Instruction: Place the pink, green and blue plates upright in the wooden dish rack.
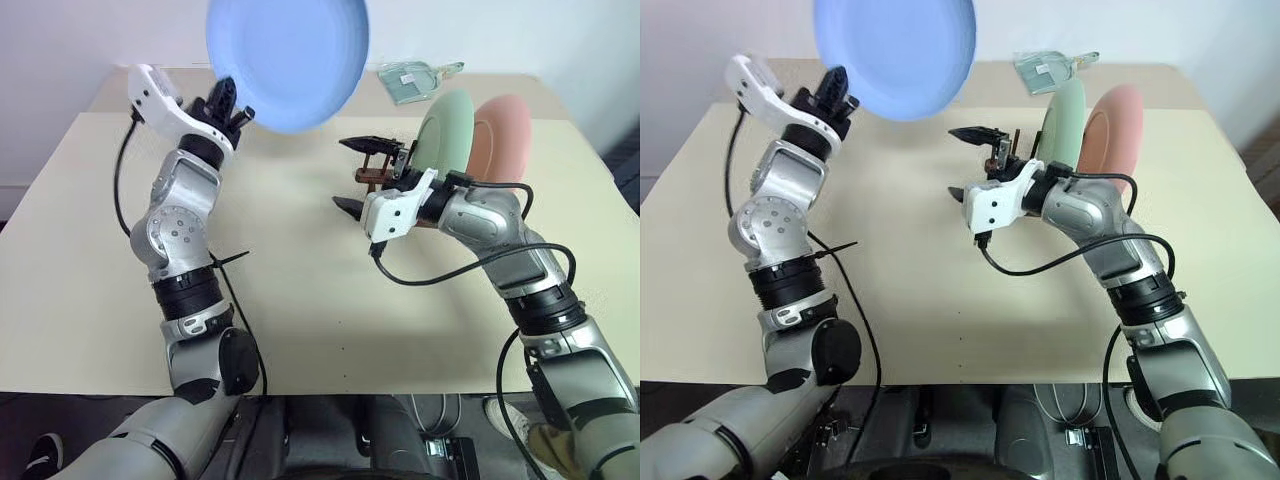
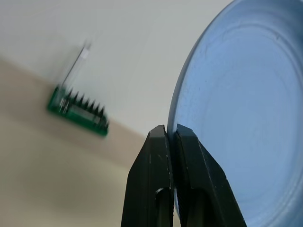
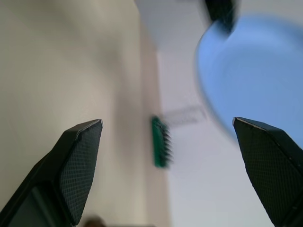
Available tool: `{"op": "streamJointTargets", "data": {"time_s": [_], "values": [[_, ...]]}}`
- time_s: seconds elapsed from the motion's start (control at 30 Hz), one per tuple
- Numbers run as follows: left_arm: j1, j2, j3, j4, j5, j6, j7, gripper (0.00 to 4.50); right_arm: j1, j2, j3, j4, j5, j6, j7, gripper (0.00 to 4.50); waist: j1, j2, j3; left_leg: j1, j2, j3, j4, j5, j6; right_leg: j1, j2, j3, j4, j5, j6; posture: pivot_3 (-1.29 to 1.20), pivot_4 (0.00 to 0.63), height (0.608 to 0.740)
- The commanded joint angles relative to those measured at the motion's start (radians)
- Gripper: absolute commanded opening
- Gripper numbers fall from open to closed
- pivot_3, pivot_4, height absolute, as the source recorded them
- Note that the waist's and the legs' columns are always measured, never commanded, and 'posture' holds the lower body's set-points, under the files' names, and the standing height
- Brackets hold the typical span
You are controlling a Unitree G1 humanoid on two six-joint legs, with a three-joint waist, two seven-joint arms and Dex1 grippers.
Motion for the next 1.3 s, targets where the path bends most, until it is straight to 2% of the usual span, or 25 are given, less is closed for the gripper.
{"op": "streamJointTargets", "data": {"time_s": [0.03,0.43,0.53,0.77,1.0,1.13,1.17,1.2,1.3], "values": [[0.013,-0.008,-0.032,-0.051,-0.043,-0.005,0.027,0.03,-0.050,-0.003,-0.010,0.020,-0.057,-0.038,-0.071,4.50,-0.002,0.000,0.000,0.000,0.000,0.000,0.000,0.000,0.000,0.000,0.000,0.000,0.000,0.000,0.000,0.00,0.150,0.724],[0.059,-0.004,-0.162,-0.114,-0.057,-0.026,0.018,0.03,-0.147,0.053,0.031,0.144,-0.146,-0.045,-0.169,4.50,-0.002,0.000,0.000,0.000,0.000,0.000,0.000,0.000,0.000,0.001,0.000,0.000,-0.001,0.000,0.000,0.00,0.150,0.724],[0.061,0.001,-0.179,-0.124,-0.060,-0.023,0.014,0.00,-0.165,0.067,0.038,0.182,-0.135,-0.049,-0.166,3.63,-0.004,0.000,0.000,0.000,0.000,0.000,0.000,0.000,0.000,0.001,0.000,0.000,-0.001,0.000,0.000,0.00,0.150,0.724],[0.065,0.001,-0.199,-0.122,-0.076,-0.026,0.010,0.00,-0.181,0.074,0.036,0.206,-0.145,-0.051,-0.189,0.03,-0.004,0.000,0.000,0.000,0.000,-0.001,0.000,0.000,0.000,0.001,0.000,0.000,-0.001,0.000,0.000,0.00,0.150,0.724],[0.069,-0.010,-0.180,-0.099,-0.118,0.002,0.028,0.00,-0.183,0.064,0.023,0.194,-0.144,-0.043,-0.203,0.03,-0.003,0.000,0.000,0.000,0.000,-0.001,0.000,0.000,0.000,0.001,0.000,0.000,-0.001,0.000,0.000,0.00,0.150,0.724],[0.062,-0.008,-0.173,-0.058,-0.146,-0.020,-0.015,0.00,-0.183,0.061,0.017,0.185,-0.142,-0.041,-0.207,0.03,-0.003,0.000,0.000,0.000,0.000,-0.001,0.000,0.000,0.000,0.001,0.000,0.000,-0.001,0.000,0.000,0.00,0.150,0.724],[0.060,-0.006,-0.172,-0.051,-0.153,-0.036,-0.037,0.65,-0.185,0.058,0.016,0.185,-0.144,-0.041,-0.209,0.00,-0.002,0.000,0.000,0.000,0.000,-0.001,0.000,0.000,0.000,0.001,0.000,0.000,-0.001,0.000,0.000,0.00,0.150,0.724],[0.059,-0.005,-0.172,-0.047,-0.158,-0.051,-0.052,0.95,-0.186,0.056,0.015,0.184,-0.145,-0.040,-0.211,0.00,-0.001,0.000,0.000,0.000,0.000,-0.001,0.000,0.000,0.000,0.001,0.000,0.000,-0.001,0.000,0.000,0.00,0.150,0.724],[0.059,0.051,-0.148,-0.022,-0.159,-0.060,-0.084,2.50,-0.201,0.045,0.002,0.175,-0.143,-0.035,-0.220,0.00,-0.003,0.000,0.000,0.000,0.000,-0.001,0.000,0.000,0.000,0.001,0.000,0.000,-0.001,0.000,0.000,0.00,0.150,0.724]]}}
